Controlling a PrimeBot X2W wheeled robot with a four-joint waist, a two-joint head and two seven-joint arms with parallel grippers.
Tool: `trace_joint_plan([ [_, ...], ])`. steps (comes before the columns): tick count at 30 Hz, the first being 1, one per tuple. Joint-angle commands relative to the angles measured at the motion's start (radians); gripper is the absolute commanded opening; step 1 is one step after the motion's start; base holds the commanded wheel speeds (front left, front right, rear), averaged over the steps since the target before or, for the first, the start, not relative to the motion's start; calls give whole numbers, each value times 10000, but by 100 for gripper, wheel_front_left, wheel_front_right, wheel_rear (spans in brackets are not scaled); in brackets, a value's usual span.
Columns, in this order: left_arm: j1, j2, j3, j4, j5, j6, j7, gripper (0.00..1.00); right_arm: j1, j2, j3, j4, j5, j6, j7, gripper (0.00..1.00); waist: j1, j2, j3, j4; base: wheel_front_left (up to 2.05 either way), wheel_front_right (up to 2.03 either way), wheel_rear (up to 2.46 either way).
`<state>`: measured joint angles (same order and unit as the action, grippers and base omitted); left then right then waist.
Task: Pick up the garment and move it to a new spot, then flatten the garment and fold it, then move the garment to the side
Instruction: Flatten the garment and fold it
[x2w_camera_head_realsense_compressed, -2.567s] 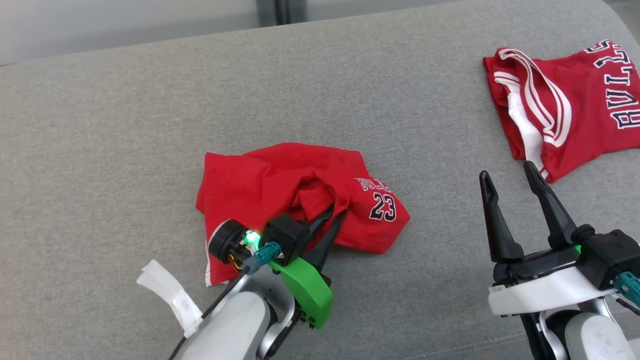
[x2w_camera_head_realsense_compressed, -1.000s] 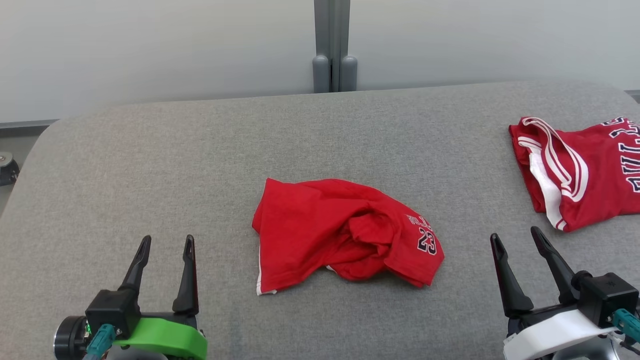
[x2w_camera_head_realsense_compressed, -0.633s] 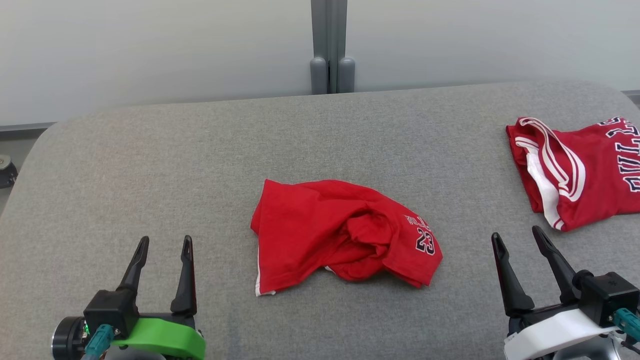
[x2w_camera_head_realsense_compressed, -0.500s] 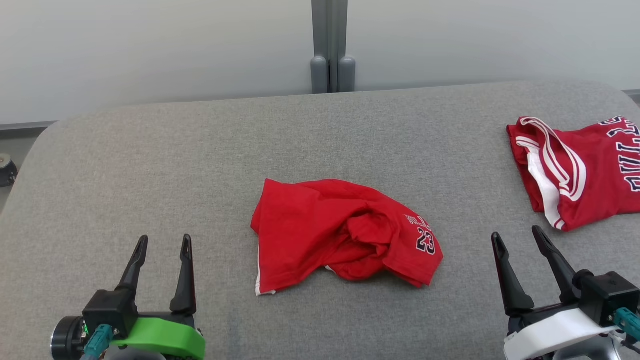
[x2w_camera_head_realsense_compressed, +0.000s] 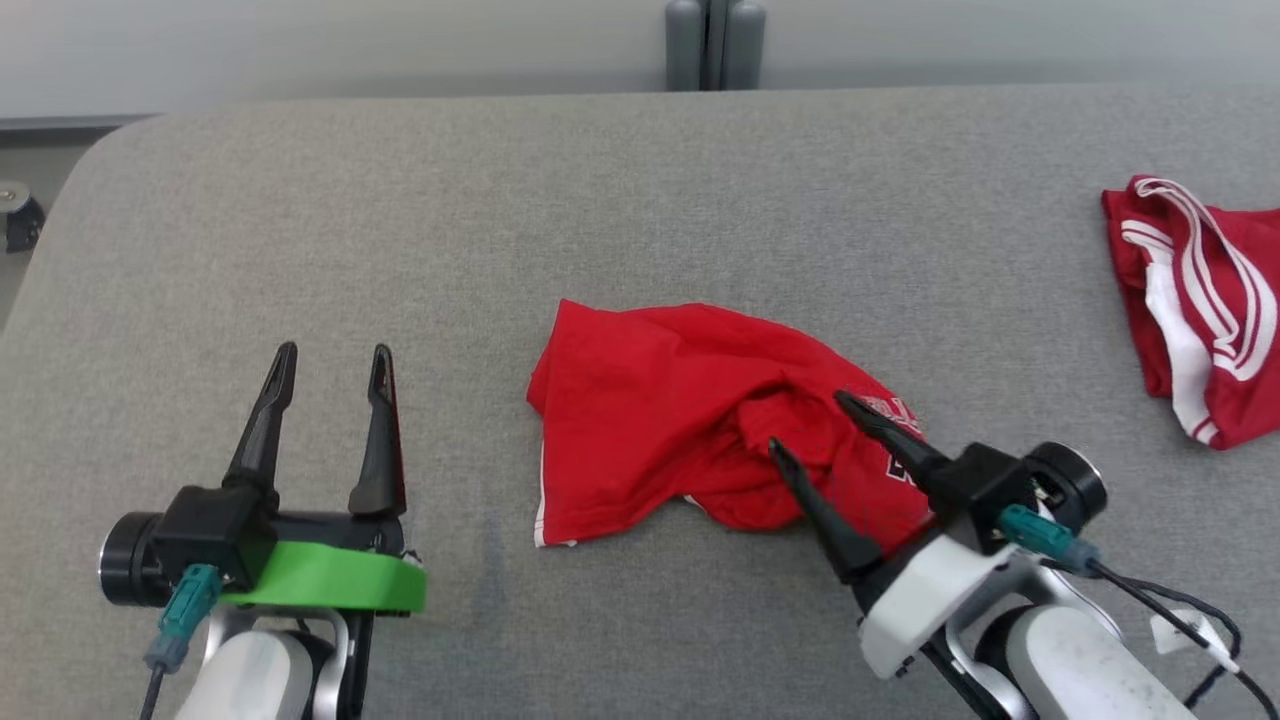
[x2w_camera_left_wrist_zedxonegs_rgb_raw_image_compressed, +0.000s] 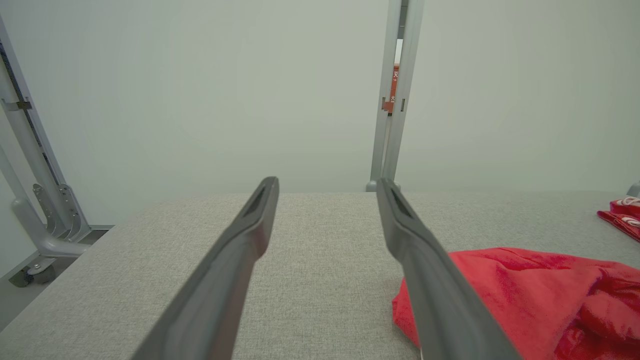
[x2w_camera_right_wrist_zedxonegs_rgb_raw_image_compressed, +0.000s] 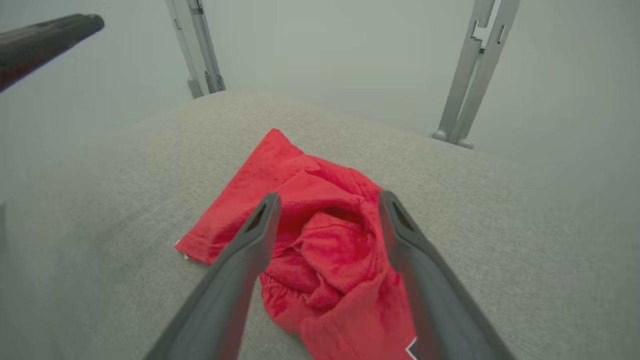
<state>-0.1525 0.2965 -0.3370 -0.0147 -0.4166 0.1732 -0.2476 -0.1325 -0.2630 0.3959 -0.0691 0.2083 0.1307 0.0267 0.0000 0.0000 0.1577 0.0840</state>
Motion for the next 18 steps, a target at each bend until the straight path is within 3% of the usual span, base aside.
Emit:
trace_joint_plan([
  [1,-367,-104,-24,65,103,-98,-77,100,-511,-126,477,269,139,-3,86,100,0,0,925,812,0,0,0],
  [10,-1300,-603,-53,603,269,-505,-182,100,-2967,-199,3975,2478,910,0,372,100,0,0,1671,1511,0,0,0],
  [15,-1434,-871,115,732,448,-693,-180,100,-4099,-119,5347,4448,1222,-2,1276,100,0,0,1864,1603,0,0,0],
  [16,-1415,-904,168,737,496,-708,-179,100,-4211,-62,5492,4692,1334,-2,1317,67,0,0,1876,1591,0,0,0],
  [18,-1366,-951,264,749,596,-749,-174,100,-4331,-41,5715,4979,1490,0,1302,23,0,0,1873,1554,0,0,0],
])
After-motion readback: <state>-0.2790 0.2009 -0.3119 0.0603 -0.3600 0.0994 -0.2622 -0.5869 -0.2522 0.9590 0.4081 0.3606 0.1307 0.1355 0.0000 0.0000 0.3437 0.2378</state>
